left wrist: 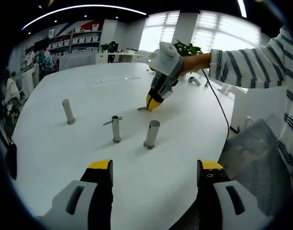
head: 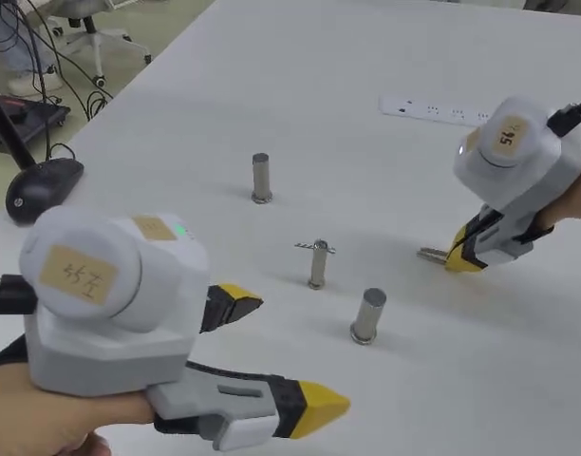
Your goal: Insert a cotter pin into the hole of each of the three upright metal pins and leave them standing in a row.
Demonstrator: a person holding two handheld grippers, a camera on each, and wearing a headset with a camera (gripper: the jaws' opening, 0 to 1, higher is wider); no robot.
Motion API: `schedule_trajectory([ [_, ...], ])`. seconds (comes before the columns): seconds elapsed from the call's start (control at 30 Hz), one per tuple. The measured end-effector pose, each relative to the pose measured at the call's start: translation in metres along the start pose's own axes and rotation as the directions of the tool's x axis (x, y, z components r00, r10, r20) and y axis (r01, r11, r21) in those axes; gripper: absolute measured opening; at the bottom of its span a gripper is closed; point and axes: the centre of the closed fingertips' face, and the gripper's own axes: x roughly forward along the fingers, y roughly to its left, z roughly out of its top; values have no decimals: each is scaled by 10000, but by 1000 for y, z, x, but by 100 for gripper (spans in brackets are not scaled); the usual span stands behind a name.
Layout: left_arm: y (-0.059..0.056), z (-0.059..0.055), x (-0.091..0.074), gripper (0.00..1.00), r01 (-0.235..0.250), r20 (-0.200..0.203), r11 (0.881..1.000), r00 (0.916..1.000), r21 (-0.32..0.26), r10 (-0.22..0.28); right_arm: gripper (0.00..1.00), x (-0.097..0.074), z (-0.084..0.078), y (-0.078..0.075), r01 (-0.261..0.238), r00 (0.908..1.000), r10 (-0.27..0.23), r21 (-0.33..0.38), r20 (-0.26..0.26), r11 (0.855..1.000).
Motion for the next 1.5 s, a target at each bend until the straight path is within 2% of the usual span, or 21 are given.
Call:
schedule_trajectory([
  [0.23, 2, 3, -2, 68, -125, 19, 9999, 9999, 75, 125, 2, -12, 0, -1, 359, 9993, -357, -265, 87, 9990],
  [0.3, 1, 4, -3, 67, -138, 23, 9998, 9999, 113, 138, 2, -17, -2, -5, 774, 9970, -773, -662, 41, 9948],
  [0.5, 0, 8, -4, 65, -133, 80, 9997, 9999, 193, 132, 2, -36, -1, -4, 1254, 9914, -1223, -686, 473, 9897],
  [0.9, -2, 17, -3, 63, -90, 177, 9992, 9998, 388, 83, 2, -58, 4, 14, 1880, 9780, -1771, -979, 1100, 9773],
  [1.1, -2, 20, -2, 62, -57, 191, 9991, 9998, 410, 49, 2, -70, 11, 24, 2212, 9683, -2046, -1117, 1430, 9688],
  [1.2, -1, 21, -2, 62, -83, 178, 9989, 9998, 453, 75, 2, -74, 13, 22, 2394, 9624, -2201, -1140, 1595, 9642],
  [1.27, -1, 22, -2, 62, -78, 201, 9991, 9998, 424, 69, 2, -78, 15, 28, 2440, 9601, -2232, -1145, 1687, 9630],
  [1.37, -1, 24, -2, 61, -35, 229, 9992, 9997, 397, 25, 2, -84, 17, 33, 2750, 9524, -2495, -1406, 1751, 9511],
  [1.47, 0, 25, -1, 61, -60, 238, 9993, 9997, 357, 51, 2, -87, 18, 38, 2879, 9485, -2598, -1507, 1812, 9457],
  [1.5, 2, 25, -1, 61, -98, 205, 9996, 9997, 280, 93, 2, -89, 18, 39, 3088, 9441, -2787, -1757, 1760, 9348],
])
